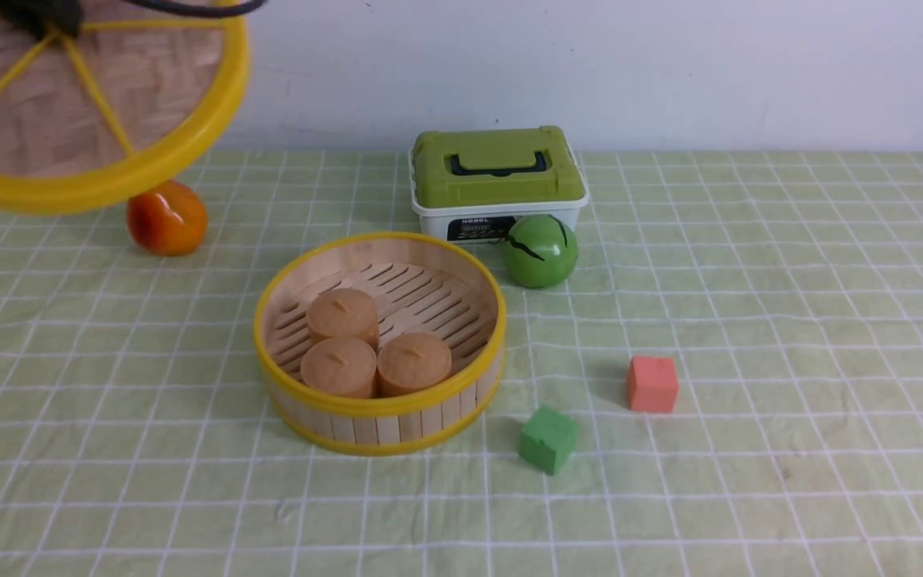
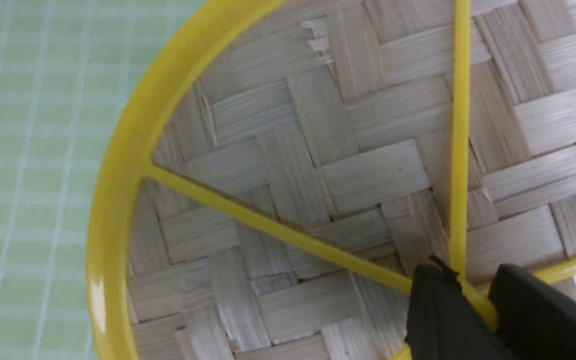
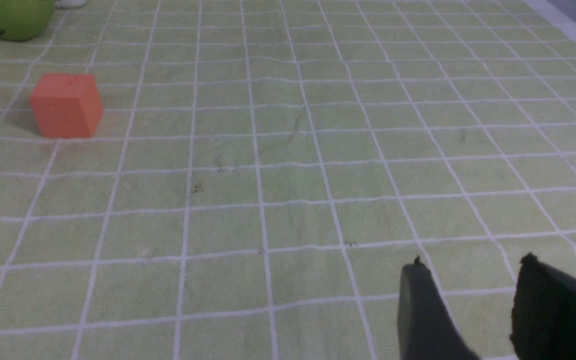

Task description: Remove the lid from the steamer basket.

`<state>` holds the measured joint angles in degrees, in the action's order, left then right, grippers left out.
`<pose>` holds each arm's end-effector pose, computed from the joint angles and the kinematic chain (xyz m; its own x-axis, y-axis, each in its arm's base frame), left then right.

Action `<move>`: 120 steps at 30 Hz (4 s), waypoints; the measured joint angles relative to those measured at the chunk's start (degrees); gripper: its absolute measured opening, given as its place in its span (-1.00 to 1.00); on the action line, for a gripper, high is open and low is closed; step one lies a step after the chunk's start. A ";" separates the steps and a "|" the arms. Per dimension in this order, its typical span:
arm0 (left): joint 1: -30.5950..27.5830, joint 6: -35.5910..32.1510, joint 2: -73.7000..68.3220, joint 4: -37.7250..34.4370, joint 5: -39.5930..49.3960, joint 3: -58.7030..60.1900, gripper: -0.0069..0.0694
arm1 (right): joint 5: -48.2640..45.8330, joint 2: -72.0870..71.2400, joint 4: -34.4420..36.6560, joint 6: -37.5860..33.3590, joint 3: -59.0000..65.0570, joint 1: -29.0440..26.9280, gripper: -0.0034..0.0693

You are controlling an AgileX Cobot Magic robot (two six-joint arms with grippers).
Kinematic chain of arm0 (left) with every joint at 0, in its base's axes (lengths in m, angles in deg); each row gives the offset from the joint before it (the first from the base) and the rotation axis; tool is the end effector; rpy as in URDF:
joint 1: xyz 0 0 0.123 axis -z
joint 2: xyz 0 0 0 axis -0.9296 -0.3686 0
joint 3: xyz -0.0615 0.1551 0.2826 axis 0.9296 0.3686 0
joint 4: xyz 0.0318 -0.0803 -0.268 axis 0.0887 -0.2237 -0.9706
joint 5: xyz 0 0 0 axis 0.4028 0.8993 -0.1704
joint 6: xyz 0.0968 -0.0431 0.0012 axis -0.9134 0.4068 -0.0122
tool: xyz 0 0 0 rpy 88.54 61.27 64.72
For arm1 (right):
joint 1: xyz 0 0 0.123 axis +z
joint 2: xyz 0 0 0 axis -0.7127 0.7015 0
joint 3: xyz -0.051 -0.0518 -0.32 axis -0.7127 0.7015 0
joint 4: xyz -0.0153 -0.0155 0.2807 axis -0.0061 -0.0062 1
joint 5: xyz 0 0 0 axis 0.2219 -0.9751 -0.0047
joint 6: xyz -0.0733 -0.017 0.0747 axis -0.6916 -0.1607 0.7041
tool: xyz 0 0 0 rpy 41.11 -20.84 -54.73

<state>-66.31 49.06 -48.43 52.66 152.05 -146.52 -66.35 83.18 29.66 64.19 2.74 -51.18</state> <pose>0.4229 -0.0020 0.4790 -0.7414 -0.1130 -0.6615 -0.1518 0.9884 0.0013 0.0530 -0.0073 0.1680 -0.2858 0.0615 -0.9563 0.1273 0.9915 0.0257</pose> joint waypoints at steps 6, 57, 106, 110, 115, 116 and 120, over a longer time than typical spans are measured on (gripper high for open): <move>-2.59 3.42 -0.81 -0.72 -11.85 25.24 -0.54 | 0.00 0.00 0.00 0.00 0.00 0.00 -0.24; -2.59 -5.15 72.05 -12.12 -41.23 65.51 -0.85 | 0.00 0.00 0.00 0.00 0.00 0.00 -0.24; 6.12 -1.74 101.75 -9.67 -48.24 119.79 -0.85 | 0.00 0.00 0.00 0.00 0.00 0.00 -0.24; 6.12 -1.74 101.75 -9.62 -48.24 119.79 -0.85 | 0.00 0.00 0.00 0.00 0.00 0.00 -0.24; 6.12 -1.79 101.75 -9.49 -48.24 119.79 -0.85 | 0.00 0.00 0.00 0.00 0.00 0.00 -0.24; 6.12 -1.79 101.75 -9.49 -48.24 119.79 -0.85 | 0.00 0.00 0.00 0.00 0.00 0.00 -0.24; 6.12 -1.79 101.75 -9.49 -48.24 119.79 -0.85 | 0.00 0.00 0.00 0.00 0.00 0.00 -0.24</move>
<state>-60.19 47.27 53.32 43.17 103.81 -26.73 -66.35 83.18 29.66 64.19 2.74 -51.18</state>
